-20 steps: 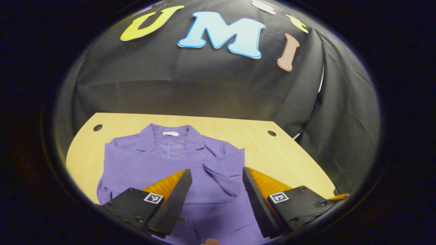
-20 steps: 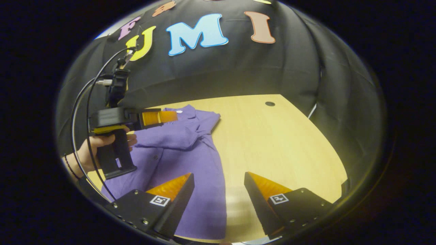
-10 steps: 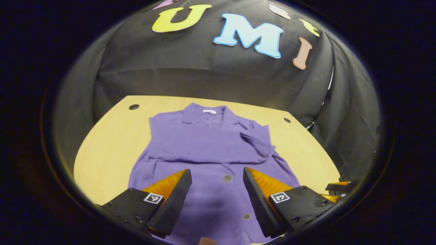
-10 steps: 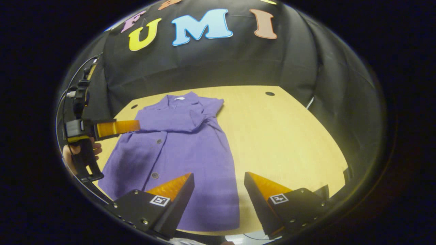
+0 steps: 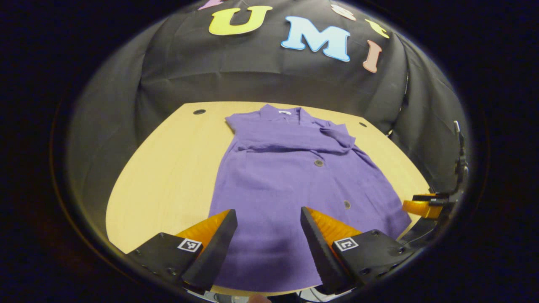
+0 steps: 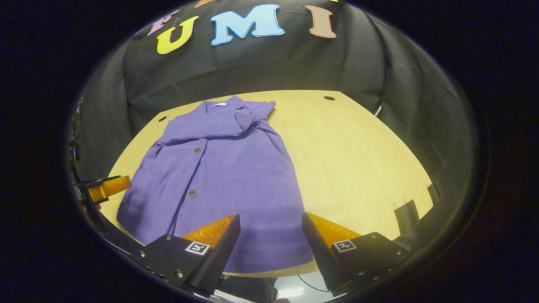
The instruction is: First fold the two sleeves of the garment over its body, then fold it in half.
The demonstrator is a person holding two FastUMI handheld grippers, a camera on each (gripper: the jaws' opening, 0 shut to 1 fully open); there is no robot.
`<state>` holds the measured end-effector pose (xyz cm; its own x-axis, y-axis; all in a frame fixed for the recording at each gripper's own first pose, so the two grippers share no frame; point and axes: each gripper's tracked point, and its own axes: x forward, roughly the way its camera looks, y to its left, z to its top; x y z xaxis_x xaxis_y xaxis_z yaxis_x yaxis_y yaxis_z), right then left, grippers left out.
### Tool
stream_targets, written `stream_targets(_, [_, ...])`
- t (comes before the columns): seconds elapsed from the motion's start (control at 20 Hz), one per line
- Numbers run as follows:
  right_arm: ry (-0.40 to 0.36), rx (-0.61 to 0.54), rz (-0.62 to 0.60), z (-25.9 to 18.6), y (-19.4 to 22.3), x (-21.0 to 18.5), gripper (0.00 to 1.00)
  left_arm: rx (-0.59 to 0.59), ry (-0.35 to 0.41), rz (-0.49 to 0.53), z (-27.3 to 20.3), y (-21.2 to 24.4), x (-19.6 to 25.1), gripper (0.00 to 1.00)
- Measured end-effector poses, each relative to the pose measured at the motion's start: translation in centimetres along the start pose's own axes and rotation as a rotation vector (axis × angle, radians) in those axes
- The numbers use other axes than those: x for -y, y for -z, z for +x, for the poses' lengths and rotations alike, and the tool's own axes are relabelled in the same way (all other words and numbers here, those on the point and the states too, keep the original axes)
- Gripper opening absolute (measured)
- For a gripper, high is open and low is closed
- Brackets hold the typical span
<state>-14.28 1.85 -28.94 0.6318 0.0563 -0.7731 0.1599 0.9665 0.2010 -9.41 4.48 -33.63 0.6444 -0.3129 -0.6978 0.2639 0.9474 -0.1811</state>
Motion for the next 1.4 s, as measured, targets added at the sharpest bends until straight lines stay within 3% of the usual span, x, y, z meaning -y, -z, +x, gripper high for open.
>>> stream_targets(0.4, [0.070, -0.032, 0.053, 0.3, 2.0, 1.4, 0.90, -0.052, -0.055, -0.067, -3.4, 5.8, -5.5, 1.00])
stream_targets(0.5, [0.087, -0.047, 0.055, 0.5, 2.8, 1.8, 0.90, -0.063, -0.063, -0.075, -3.6, 7.0, -6.0, 0.96])
stream_targets(0.65, [0.109, -0.065, 0.054, 0.3, 3.8, 2.8, 0.90, -0.081, -0.061, -0.080, -3.6, 8.3, -6.0, 1.00])
stream_targets(0.85, [0.117, -0.093, 0.068, 0.8, 5.1, 3.2, 0.90, -0.087, -0.066, -0.080, -3.3, 8.9, -5.7, 0.96])
stream_targets(0.95, [0.104, -0.105, 0.076, 0.8, 5.7, 2.7, 0.91, -0.089, -0.074, -0.072, -3.2, 9.0, -5.4, 1.00])
stream_targets(1.0, [0.105, -0.104, 0.069, 0.9, 5.8, 2.7, 0.92, -0.090, -0.074, -0.066, -3.2, 9.2, -5.1, 0.96])
stream_targets(1.25, [0.095, -0.118, 0.051, 0.9, 6.4, 1.9, 0.96, -0.109, -0.061, 0.033, -2.4, 9.8, -2.8, 0.99])
stream_targets(1.3, [0.087, -0.123, 0.052, 1.0, 6.4, 1.5, 0.87, -0.111, -0.077, 0.064, -2.0, 9.9, -2.5, 0.86])
stream_targets(1.35, [0.080, -0.127, 0.047, 1.1, 6.3, 1.2, 0.89, -0.107, -0.062, 0.100, -1.8, 9.9, -1.8, 0.73])
stream_targets(1.4, [0.072, -0.125, 0.048, 1.2, 6.2, 0.7, 0.73, -0.106, -0.043, 0.122, -1.7, 10.0, -1.0, 0.59])
